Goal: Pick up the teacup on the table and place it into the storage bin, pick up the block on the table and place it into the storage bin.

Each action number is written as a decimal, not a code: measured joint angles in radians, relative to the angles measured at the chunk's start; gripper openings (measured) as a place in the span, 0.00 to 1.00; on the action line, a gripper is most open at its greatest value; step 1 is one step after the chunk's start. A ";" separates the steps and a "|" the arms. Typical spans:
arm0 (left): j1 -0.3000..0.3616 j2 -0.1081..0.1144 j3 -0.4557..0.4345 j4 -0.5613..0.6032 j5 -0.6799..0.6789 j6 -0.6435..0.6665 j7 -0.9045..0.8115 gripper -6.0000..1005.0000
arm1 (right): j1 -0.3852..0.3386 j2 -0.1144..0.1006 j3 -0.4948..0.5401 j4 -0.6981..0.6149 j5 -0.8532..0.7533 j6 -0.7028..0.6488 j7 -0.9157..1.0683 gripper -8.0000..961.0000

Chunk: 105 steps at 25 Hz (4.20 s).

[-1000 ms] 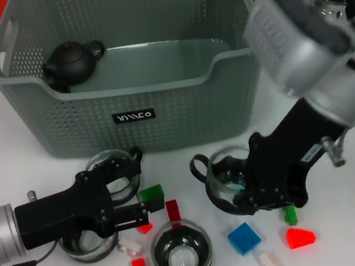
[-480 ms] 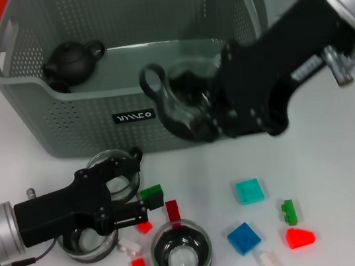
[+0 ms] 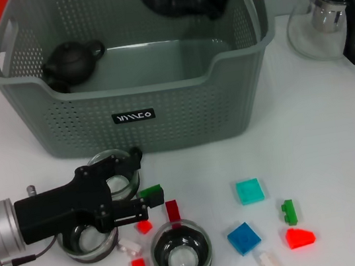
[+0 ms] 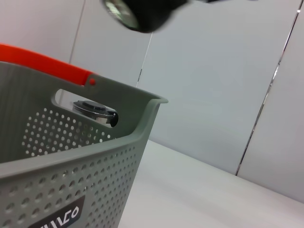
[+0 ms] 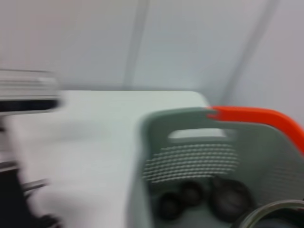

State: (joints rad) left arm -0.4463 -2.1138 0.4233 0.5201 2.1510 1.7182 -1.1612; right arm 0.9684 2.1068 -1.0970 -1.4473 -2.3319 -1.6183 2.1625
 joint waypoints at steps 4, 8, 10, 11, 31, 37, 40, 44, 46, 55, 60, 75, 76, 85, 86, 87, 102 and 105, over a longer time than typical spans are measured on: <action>-0.003 0.000 0.000 0.000 0.000 0.000 0.000 0.87 | 0.044 -0.006 -0.003 0.157 -0.061 0.161 0.039 0.07; -0.005 0.000 0.000 0.000 0.000 0.000 0.000 0.87 | 0.090 -0.010 -0.003 0.331 -0.098 0.316 0.041 0.07; -0.007 0.000 0.000 0.000 -0.001 0.000 0.000 0.87 | 0.110 -0.010 -0.011 0.406 -0.112 0.384 0.037 0.07; -0.008 0.001 0.000 0.000 -0.001 0.000 0.000 0.87 | 0.123 -0.010 -0.021 0.451 -0.119 0.425 0.034 0.07; 0.000 0.002 0.000 -0.005 -0.027 -0.010 0.000 0.87 | 0.157 -0.003 -0.200 0.801 -0.127 0.816 0.001 0.07; -0.001 0.000 0.000 -0.006 -0.028 -0.011 0.008 0.87 | 0.153 -0.002 -0.208 0.812 -0.127 0.809 0.000 0.07; -0.003 0.000 0.000 -0.006 -0.028 -0.011 0.008 0.87 | 0.152 -0.002 -0.209 0.812 -0.127 0.804 0.000 0.07; -0.004 0.001 0.000 -0.006 -0.028 -0.011 0.009 0.87 | 0.151 -0.002 -0.210 0.813 -0.127 0.793 0.002 0.07; -0.004 0.001 0.000 -0.006 -0.028 -0.011 0.009 0.87 | 0.150 -0.002 -0.210 0.813 -0.127 0.792 0.006 0.07; -0.001 0.002 0.000 -0.006 -0.028 -0.011 0.009 0.87 | 0.147 -0.004 -0.210 0.809 -0.133 0.783 0.010 0.07; 0.000 0.002 0.000 -0.006 -0.028 -0.011 0.009 0.87 | 0.147 -0.005 -0.210 0.802 -0.133 0.783 0.011 0.09; 0.003 0.000 0.000 -0.005 -0.026 -0.013 0.009 0.87 | 0.121 -0.005 -0.207 0.727 -0.132 0.784 0.015 0.51; 0.003 0.000 0.000 -0.004 -0.026 -0.012 0.009 0.87 | 0.109 -0.004 -0.205 0.697 -0.127 0.784 0.016 0.55; 0.012 0.003 0.000 0.002 -0.026 -0.005 0.009 0.87 | -0.091 -0.010 -0.199 0.286 0.107 0.666 -0.022 0.59; 0.012 0.003 0.000 0.002 -0.026 -0.005 0.009 0.87 | -0.115 -0.010 -0.199 0.247 0.133 0.645 -0.032 0.59; 0.012 0.003 0.000 0.002 -0.026 -0.004 0.009 0.87 | -0.142 -0.010 -0.199 0.203 0.156 0.618 -0.041 0.59; 0.012 0.005 0.000 0.003 -0.026 -0.002 0.009 0.87 | -0.404 -0.010 -0.044 -0.081 0.351 0.108 -0.181 0.59; 0.013 0.005 0.000 0.003 -0.024 -0.006 0.009 0.87 | -0.423 -0.011 -0.029 -0.096 0.353 -0.006 -0.247 0.59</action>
State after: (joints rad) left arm -0.4333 -2.1091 0.4233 0.5231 2.1268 1.7119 -1.1520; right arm 0.5459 2.0959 -1.1260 -1.5430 -1.9791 -1.6247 1.9151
